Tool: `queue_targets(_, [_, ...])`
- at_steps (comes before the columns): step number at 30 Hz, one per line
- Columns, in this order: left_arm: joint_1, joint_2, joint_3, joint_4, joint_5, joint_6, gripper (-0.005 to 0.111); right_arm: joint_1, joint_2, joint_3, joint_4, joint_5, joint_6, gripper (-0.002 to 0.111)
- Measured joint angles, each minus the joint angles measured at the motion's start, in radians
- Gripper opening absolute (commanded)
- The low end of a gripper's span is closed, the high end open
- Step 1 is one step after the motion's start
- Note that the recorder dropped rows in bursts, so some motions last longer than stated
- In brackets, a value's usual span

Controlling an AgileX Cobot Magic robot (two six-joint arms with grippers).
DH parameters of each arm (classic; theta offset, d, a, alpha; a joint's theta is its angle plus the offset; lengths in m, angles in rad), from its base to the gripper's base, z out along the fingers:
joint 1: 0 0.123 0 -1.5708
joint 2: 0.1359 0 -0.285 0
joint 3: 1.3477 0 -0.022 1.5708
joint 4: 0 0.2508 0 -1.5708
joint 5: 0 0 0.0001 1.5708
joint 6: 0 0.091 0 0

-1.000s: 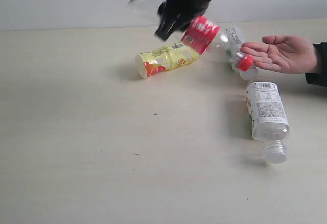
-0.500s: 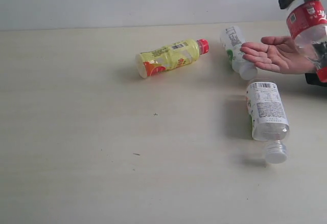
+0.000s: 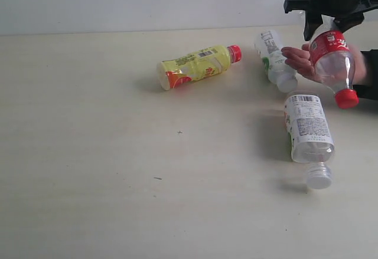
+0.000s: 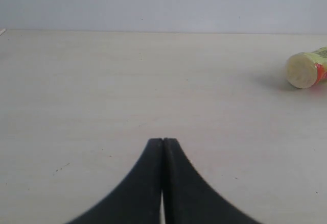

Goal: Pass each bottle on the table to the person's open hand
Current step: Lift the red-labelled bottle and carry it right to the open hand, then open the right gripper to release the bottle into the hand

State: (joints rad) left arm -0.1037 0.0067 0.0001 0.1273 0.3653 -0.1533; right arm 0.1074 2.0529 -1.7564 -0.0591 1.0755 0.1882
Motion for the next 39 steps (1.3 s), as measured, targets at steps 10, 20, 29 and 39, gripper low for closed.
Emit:
queue_targets(10, [0.0,0.0,0.0,0.0,0.0,0.0,0.0,0.0,0.034,0.0,-0.019,-0.034,0.002,0.027])
queue_targets(20, [0.0,0.0,0.0,0.0,0.0,0.0,0.0,0.0,0.034,0.0,-0.033,-0.053,0.002,0.079])
queue_targets(29, [0.0,0.0,0.0,0.0,0.0,0.0,0.0,0.0,0.034,0.0,-0.071,-0.069,0.002,0.081])
queue_targets(39, [0.0,0.0,0.0,0.0,0.0,0.0,0.0,0.0,0.034,0.0,-0.097,-0.087,0.002,0.083])
